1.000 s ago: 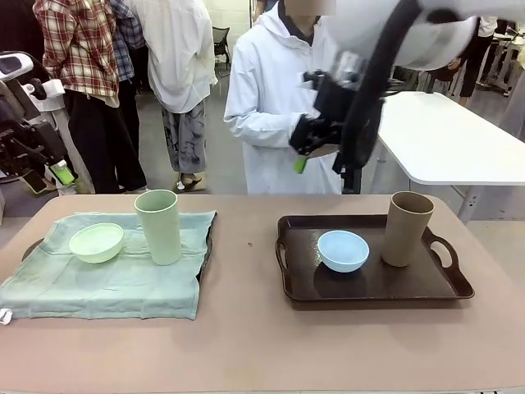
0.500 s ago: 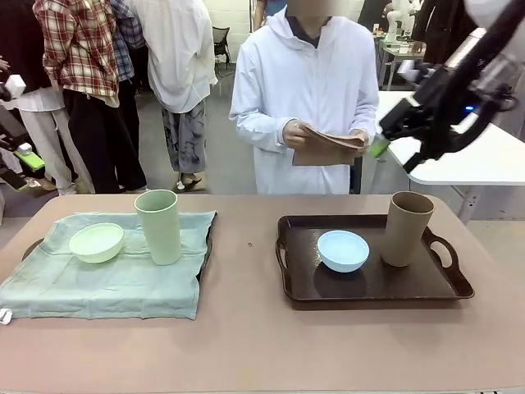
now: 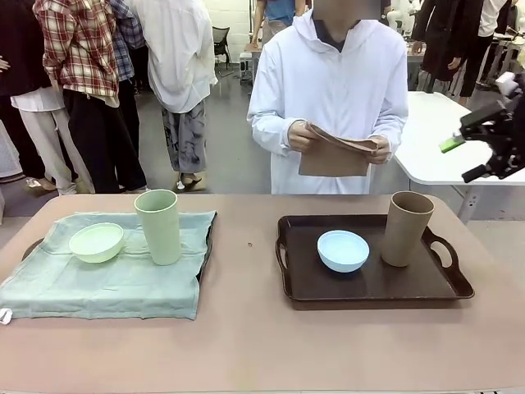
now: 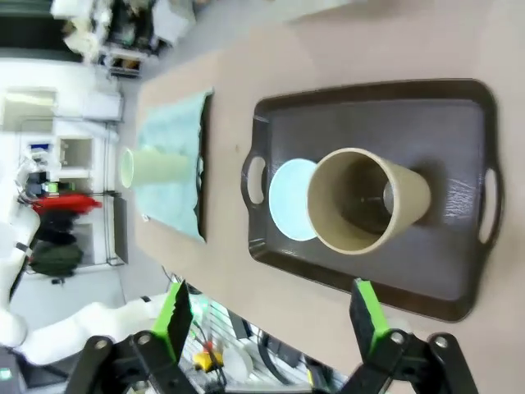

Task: Set up a tray with a mat and arrange the tableware.
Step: Pick up the Picnic Bowl and Reusable plastic cup from the Handle tray in front of the human's position and hold them in the air.

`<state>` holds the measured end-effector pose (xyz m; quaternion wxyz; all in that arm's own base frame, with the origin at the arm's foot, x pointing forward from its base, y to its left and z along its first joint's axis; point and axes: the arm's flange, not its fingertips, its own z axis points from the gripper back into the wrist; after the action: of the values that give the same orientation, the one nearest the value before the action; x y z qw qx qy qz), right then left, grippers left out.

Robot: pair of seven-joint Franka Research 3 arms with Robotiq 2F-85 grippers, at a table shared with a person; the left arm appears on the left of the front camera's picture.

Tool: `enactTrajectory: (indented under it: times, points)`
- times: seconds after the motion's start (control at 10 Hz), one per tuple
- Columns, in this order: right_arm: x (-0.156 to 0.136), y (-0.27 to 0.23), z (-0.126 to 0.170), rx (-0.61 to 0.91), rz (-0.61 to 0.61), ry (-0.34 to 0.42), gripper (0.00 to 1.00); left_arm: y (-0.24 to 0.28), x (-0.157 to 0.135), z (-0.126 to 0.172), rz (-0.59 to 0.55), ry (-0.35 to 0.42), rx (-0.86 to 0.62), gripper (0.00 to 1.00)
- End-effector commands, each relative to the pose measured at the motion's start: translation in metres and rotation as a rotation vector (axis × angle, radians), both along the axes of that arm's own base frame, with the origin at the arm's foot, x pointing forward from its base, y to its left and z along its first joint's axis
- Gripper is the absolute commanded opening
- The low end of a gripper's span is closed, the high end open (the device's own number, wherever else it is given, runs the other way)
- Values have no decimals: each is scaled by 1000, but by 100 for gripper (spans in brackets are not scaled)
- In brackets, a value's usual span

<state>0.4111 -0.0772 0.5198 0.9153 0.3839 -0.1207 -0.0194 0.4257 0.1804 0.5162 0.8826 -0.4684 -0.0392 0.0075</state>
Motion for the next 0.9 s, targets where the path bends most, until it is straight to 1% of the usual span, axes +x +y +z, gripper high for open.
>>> enactTrajectory:
  times: [0.0,0.2,0.3,0.5,0.7,0.8]
  points:
    - [-19,-19,-12,86,-19,-28,100,19,3,-2,6,-17,-63,72]
    - [-40,-48,-17,130,-43,-38,100,42,-5,-4,18,-14,-84,72]
    - [-49,-59,-19,144,-60,-41,100,45,-7,-2,-20,-18,-94,72]
    - [-65,-80,-24,161,-108,-40,100,48,-12,-3,-30,-32,-102,72]
    - [-70,-85,-29,148,-119,-23,100,42,-15,-3,-73,-17,-79,72]
    - [-62,-87,-21,142,-124,-11,100,42,-14,-5,-18,-7,-87,72]
